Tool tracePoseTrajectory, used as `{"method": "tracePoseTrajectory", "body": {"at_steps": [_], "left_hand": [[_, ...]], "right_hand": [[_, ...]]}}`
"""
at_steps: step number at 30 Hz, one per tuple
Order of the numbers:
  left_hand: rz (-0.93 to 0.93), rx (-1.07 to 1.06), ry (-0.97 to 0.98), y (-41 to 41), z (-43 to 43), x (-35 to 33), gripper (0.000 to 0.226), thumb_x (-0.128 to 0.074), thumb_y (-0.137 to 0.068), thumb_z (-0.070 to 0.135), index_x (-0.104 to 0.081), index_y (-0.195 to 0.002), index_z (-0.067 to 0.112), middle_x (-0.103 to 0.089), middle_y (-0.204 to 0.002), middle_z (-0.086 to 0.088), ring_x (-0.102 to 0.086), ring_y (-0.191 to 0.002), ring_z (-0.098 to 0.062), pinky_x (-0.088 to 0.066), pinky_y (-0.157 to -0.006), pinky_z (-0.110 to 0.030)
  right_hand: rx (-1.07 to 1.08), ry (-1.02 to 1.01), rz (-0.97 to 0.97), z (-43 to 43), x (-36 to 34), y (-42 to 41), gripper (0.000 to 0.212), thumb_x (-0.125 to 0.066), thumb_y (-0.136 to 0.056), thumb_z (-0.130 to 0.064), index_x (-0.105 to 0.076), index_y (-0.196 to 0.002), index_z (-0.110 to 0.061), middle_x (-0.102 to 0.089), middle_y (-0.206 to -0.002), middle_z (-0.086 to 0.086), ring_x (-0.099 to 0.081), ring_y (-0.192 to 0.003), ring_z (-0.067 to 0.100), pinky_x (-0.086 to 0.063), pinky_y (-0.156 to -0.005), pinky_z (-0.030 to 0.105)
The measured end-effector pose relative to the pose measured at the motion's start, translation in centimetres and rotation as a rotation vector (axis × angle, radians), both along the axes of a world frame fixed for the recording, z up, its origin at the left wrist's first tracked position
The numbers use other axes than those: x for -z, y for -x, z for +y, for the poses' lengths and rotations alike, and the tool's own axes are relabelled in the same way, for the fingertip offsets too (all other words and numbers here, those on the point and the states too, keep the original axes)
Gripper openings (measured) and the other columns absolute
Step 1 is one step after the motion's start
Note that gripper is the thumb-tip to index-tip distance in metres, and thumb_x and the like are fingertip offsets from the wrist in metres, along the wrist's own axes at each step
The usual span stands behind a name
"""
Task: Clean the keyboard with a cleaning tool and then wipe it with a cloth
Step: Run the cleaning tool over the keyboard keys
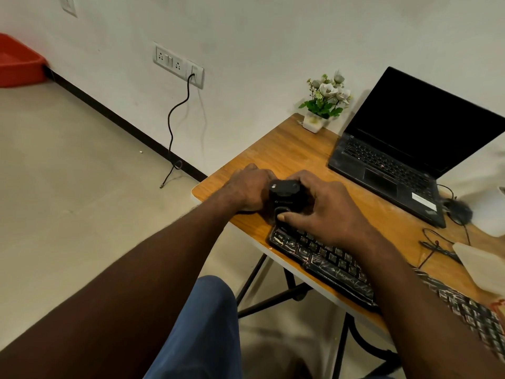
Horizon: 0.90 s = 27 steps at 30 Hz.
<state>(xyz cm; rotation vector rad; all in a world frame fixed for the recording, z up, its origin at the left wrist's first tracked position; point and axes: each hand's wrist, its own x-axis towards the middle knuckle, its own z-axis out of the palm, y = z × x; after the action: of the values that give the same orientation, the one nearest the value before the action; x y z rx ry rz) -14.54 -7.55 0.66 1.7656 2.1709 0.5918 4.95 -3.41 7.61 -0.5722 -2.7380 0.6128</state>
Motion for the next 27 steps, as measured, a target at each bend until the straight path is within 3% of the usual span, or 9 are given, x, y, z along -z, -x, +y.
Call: {"method": "tracePoseTrajectory", "body": {"at_steps": [3,6,8,11,15,18,22,25,27], "left_hand": [[-0.006,-0.005,0.041,0.1,0.1,-0.4,0.018,-0.067,-0.095,0.036,-0.063,-0.112,0.033,-0.052,-0.145,0.012,-0.039,-0.130,-0.021,-0.037,-0.111,-0.044],[0.028,0.016,0.051,-0.1,-0.1,-0.6,0.032,-0.067,-0.095,0.041,-0.063,-0.123,0.028,-0.053,-0.145,0.008,-0.039,-0.131,-0.024,-0.039,-0.109,-0.045],[0.007,0.014,0.037,-0.2,-0.4,-0.8,0.022,-0.065,-0.096,0.039,-0.064,-0.116,0.030,-0.055,-0.142,0.006,-0.040,-0.129,-0.024,-0.041,-0.107,-0.045],[-0.036,-0.010,0.010,-0.3,-0.5,-0.7,0.004,-0.064,-0.095,0.040,-0.062,-0.097,0.042,-0.057,-0.135,0.011,-0.040,-0.127,-0.020,-0.041,-0.107,-0.046],[-0.086,-0.016,-0.014,-0.4,-0.7,-0.6,0.027,-0.061,-0.098,0.048,-0.058,-0.071,0.051,-0.061,-0.128,0.019,-0.039,-0.129,-0.020,-0.036,-0.108,-0.050],[-0.081,0.009,-0.007,-0.5,-0.5,-1.3,0.039,-0.058,-0.099,0.053,-0.054,-0.060,0.055,-0.065,-0.127,0.018,-0.041,-0.130,-0.022,-0.037,-0.108,-0.052],[-0.015,-0.019,0.005,-0.7,0.4,-1.6,0.020,-0.058,-0.099,0.049,-0.050,-0.083,0.056,-0.060,-0.136,0.010,-0.038,-0.134,-0.025,-0.036,-0.109,-0.050],[-0.026,-0.049,-0.036,-0.5,0.8,-1.4,0.016,-0.065,-0.097,0.035,-0.051,-0.101,0.043,-0.055,-0.126,0.003,-0.038,-0.131,-0.026,-0.039,-0.108,-0.048],[0.008,-0.046,-0.043,-0.2,1.2,-1.1,0.022,-0.068,-0.096,0.031,-0.060,-0.117,0.032,-0.051,-0.119,0.002,-0.038,-0.130,-0.026,-0.040,-0.104,-0.045]], "right_hand": [[-0.118,0.116,-0.054,-0.9,-0.6,0.0,0.052,-0.089,-0.078,-0.020,-0.062,-0.120,-0.031,-0.071,-0.103,-0.013,-0.070,-0.094,0.003,-0.060,-0.075,0.024],[-0.057,0.030,-0.013,-0.9,-0.6,0.2,0.052,-0.088,-0.079,-0.021,-0.061,-0.122,-0.031,-0.070,-0.105,-0.013,-0.068,-0.095,0.002,-0.060,-0.078,0.028],[-0.060,0.039,-0.036,-1.3,-0.5,0.1,0.050,-0.088,-0.079,-0.021,-0.061,-0.120,-0.032,-0.070,-0.104,-0.012,-0.068,-0.094,0.004,-0.061,-0.078,0.031],[-0.125,0.270,-0.035,-1.7,-1.1,-0.8,0.048,-0.089,-0.078,-0.016,-0.063,-0.116,-0.029,-0.072,-0.103,-0.009,-0.072,-0.095,0.008,-0.061,-0.076,0.029],[0.125,0.358,0.240,0.3,-1.0,-2.1,0.051,-0.086,-0.080,-0.021,-0.057,-0.121,-0.029,-0.071,-0.110,-0.008,-0.072,-0.101,0.009,-0.062,-0.088,0.041],[0.178,0.399,0.338,1.9,-0.9,-2.2,0.063,-0.085,-0.081,-0.012,-0.050,-0.129,-0.031,-0.066,-0.117,-0.007,-0.069,-0.107,0.009,-0.061,-0.094,0.043],[0.043,0.291,0.140,2.8,-1.4,-1.4,0.063,-0.083,-0.082,-0.012,-0.050,-0.133,-0.033,-0.062,-0.123,-0.009,-0.068,-0.110,0.008,-0.061,-0.093,0.038],[-0.092,0.238,0.023,2.9,-1.5,-0.1,0.056,-0.084,-0.082,-0.007,-0.054,-0.126,-0.024,-0.066,-0.115,-0.009,-0.068,-0.108,0.007,-0.059,-0.091,0.031],[-0.144,0.184,-0.055,3.3,-1.9,0.6,0.052,-0.084,-0.081,-0.006,-0.056,-0.121,-0.024,-0.067,-0.109,-0.008,-0.068,-0.106,0.011,-0.059,-0.091,0.038]]}}
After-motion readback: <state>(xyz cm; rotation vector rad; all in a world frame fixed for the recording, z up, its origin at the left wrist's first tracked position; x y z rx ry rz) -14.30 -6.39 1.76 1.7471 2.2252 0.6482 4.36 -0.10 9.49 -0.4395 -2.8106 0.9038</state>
